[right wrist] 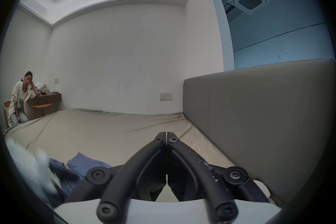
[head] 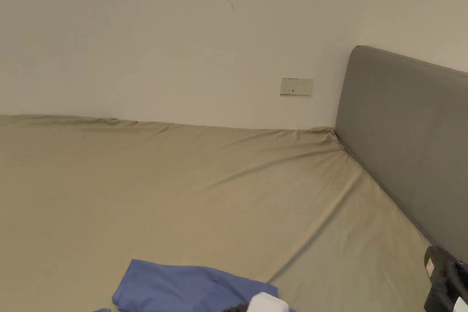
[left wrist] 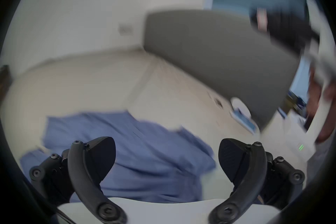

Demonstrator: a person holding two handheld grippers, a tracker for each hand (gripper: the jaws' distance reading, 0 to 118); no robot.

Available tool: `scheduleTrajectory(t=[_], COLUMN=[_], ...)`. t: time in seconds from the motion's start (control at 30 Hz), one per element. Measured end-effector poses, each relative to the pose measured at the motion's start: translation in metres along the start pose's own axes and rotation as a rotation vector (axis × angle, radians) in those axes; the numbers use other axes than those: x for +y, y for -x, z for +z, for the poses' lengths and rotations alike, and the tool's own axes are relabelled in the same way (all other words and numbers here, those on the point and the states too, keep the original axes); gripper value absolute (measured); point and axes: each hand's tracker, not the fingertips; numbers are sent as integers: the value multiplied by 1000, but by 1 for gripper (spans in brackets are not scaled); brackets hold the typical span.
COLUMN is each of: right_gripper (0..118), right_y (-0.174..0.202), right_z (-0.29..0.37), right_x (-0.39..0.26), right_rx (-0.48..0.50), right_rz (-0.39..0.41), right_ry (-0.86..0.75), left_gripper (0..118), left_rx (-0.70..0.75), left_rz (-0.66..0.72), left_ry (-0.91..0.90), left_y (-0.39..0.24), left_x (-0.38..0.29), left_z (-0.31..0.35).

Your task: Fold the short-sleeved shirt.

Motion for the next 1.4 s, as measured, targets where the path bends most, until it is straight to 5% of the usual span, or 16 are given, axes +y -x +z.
scheduleTrajectory(t=[0.2,0.3,0.37,0.43,0.47,0.67,0.8,0.87,0.97,1.03,1.1,1.2,1.3,1.37,1.4], right_gripper=[0,0,0,0,0,0,0,0,0,0,0,0,1,5,12], right_y=[24,40,50,58,61,72,73,72,71,70,69,66,63,58,55], right_z=[18,25,26,27,27,24,19,17,14,12,8,3,-3,-10,-14], right_x=[10,8,5,3,2,3,3,1,-5,-11,-18,-31,-45,-53,-57], right_rx=[35,49,71,80,86,108,110,112,113,114,117,115,110,115,113], right_rz=[10,26,17,8,4,3,5,6,9,11,16,25,30,32,40], right_ry=[-84,-98,-100,-100,-99,-91,-84,-69,-46,-25,5,65,125,187,224], left_gripper=[113,99,70,17,0,0,0,18,80,87,113,106,70,58,39], left_rx=[496,708,785,837,851,826,679,542,408,370,365,381,430,417,412], left_rz=[23,40,59,100,130,139,194,310,397,445,443,471,507,511,512], left_ry=[-425,-528,-546,-549,-550,-471,-105,102,400,526,620,699,731,700,692], left_y=[89,112,124,132,137,148,167,179,188,187,175,174,178,184,185], left_x=[28,9,-6,-18,-22,-31,-30,-45,-90,-119,-139,-164,-174,-171,-168], left_z=[143,196,224,239,245,253,218,190,149,128,119,100,93,97,97])
